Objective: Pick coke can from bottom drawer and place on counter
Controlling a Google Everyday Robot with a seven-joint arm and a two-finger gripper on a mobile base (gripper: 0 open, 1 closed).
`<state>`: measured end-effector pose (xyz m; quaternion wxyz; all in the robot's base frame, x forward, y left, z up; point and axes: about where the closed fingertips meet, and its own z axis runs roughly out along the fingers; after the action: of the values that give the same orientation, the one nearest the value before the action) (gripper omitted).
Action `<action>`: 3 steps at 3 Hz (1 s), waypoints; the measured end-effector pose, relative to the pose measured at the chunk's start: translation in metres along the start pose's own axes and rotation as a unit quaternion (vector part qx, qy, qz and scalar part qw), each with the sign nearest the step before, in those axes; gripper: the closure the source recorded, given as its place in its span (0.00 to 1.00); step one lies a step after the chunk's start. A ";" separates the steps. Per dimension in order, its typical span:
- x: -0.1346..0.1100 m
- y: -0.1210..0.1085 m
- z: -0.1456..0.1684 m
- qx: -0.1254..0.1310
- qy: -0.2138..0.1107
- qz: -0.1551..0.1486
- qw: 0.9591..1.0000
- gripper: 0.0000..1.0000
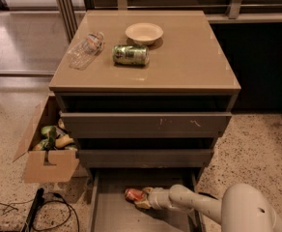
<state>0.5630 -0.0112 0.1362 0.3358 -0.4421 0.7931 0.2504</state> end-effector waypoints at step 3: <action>-0.005 0.001 -0.003 -0.009 -0.003 0.012 1.000 1.00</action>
Offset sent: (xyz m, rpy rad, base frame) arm 0.0000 0.0000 0.0000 0.0000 0.0000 0.0000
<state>0.5630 -0.0107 0.1418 0.3310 -0.4347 0.7952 0.2630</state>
